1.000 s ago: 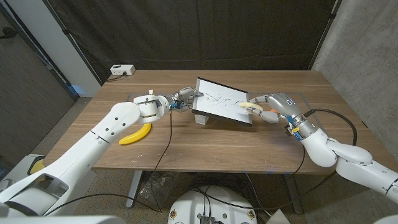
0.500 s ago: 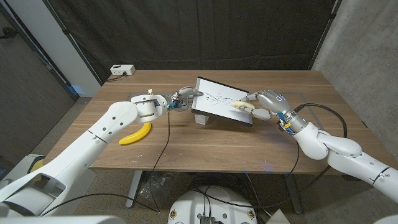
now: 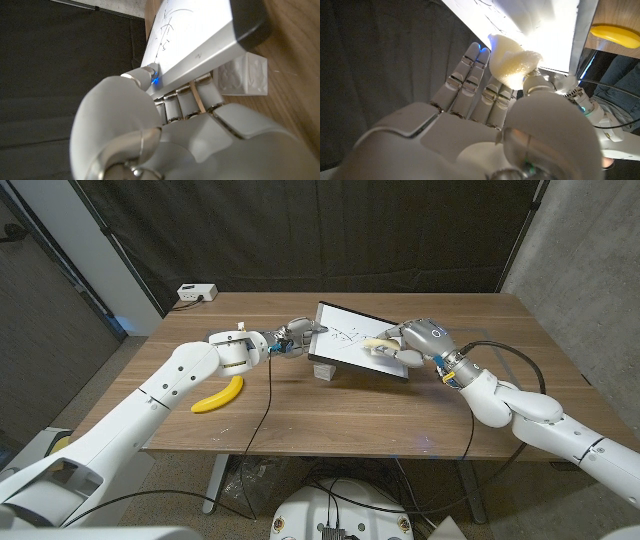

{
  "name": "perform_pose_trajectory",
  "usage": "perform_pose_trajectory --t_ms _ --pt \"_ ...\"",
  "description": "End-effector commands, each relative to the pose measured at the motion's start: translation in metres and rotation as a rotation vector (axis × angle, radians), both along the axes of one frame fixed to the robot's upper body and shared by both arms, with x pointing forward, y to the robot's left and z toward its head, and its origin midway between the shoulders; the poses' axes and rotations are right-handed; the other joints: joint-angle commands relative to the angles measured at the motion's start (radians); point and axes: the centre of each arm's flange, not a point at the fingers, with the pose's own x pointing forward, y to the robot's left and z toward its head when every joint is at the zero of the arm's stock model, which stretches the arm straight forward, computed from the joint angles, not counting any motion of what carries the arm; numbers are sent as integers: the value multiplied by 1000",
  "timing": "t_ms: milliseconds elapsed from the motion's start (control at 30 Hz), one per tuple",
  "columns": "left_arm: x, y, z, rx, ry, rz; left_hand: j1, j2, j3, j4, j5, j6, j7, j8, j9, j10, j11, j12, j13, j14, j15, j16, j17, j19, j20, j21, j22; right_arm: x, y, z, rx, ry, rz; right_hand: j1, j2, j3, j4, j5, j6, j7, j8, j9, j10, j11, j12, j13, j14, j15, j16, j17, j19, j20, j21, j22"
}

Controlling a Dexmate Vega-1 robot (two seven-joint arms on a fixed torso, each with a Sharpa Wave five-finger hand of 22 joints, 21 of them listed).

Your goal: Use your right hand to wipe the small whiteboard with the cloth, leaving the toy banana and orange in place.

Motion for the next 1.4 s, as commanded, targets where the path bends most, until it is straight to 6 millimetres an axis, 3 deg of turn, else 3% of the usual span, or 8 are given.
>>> perform_pose_trajectory --t_ms 33,800,1400 --pt "-3 -1 1 -10 -11 -5 -3 3 23 14 4 45 42 -1 2 9 0 -3 5 13 -1 9 4 10 0 2 3 16 15 7 -23 -1 -13 -2 7 2 3 7 64 -65 0 2 0 -3 -1 6 2 -78 4 2 -5 -51 2 3" --pt "-2 -11 6 -15 -39 -46 -10 3 29 13 4 44 42 -2 2 11 0 -4 6 14 -3 7 4 11 0 1 3 24 30 0 -31 12 16 -7 4 -1 4 8 59 -66 -13 2 -6 -4 -10 6 -17 -80 -1 -3 -30 -49 0 4" --pt "2 -14 7 -14 -32 -75 -15 4 33 14 3 46 40 -2 2 11 -5 -4 6 14 -3 7 5 11 -2 1 3 26 45 15 -2 -30 69 -9 8 -1 5 8 60 -66 -16 2 -7 -4 -13 7 -18 -79 1 -3 -33 -46 2 5"
